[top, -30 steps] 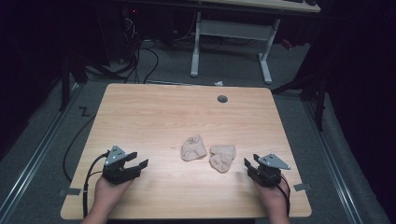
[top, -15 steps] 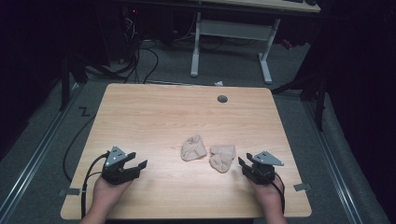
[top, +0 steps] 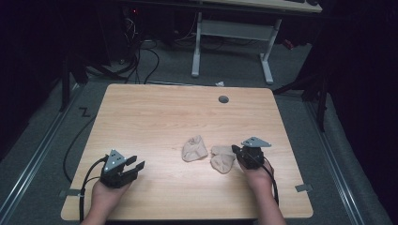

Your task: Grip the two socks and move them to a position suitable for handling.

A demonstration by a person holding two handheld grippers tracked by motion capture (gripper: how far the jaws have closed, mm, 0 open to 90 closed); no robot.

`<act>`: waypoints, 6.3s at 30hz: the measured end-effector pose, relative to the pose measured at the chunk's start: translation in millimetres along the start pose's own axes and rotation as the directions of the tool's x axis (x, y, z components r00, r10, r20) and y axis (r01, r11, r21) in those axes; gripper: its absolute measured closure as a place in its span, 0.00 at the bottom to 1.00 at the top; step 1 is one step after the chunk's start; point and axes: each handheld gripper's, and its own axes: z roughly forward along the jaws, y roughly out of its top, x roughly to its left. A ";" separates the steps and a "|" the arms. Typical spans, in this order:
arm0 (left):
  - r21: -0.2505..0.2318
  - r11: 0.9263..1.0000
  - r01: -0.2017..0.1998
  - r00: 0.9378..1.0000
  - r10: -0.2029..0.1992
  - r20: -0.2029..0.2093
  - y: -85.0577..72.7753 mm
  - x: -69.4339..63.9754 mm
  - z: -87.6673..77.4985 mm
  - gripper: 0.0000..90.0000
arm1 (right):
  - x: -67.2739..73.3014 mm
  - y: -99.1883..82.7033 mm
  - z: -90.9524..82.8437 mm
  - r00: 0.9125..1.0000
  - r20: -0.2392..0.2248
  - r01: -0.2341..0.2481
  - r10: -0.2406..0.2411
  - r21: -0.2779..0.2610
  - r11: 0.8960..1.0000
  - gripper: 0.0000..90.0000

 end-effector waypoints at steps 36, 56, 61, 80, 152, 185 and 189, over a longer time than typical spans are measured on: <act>0.007 0.996 -0.086 0.991 0.085 0.107 15.5 -26.7 31.1 0.59 | 54.1 -28.1 -35.8 0.994 -0.048 0.101 -0.100 0.026 0.995 0.94; 0.024 0.997 -0.076 0.988 0.072 0.134 11.1 -24.4 28.0 0.53 | 52.7 -35.4 -14.1 0.988 -0.045 0.152 -0.148 0.119 0.981 0.95; 0.029 0.996 -0.083 0.987 0.078 0.138 11.2 -24.9 29.4 0.53 | 62.4 -34.4 -13.9 0.984 -0.064 0.175 -0.168 0.114 0.978 0.93; 0.033 0.995 -0.095 0.985 0.089 0.148 10.9 -28.2 29.6 0.53 | 84.4 -23.1 -13.3 0.973 -0.100 0.213 -0.206 0.074 0.974 0.87; 0.062 0.984 -0.168 0.959 0.148 0.243 16.6 -69.0 41.2 0.59 | 84.3 -12.1 -44.7 0.982 -0.170 0.062 -0.079 -0.107 0.992 0.92; 0.157 0.950 -0.270 0.909 0.197 0.367 15.9 -137.4 97.3 0.95 | 87.3 -22.5 -41.7 0.979 -0.180 0.078 -0.092 -0.084 0.993 0.91; 0.185 0.954 -0.234 0.932 0.166 0.323 10.3 -114.2 83.4 0.94 | 96.9 -14.7 -31.3 0.969 -0.210 0.115 -0.130 -0.085 0.990 0.91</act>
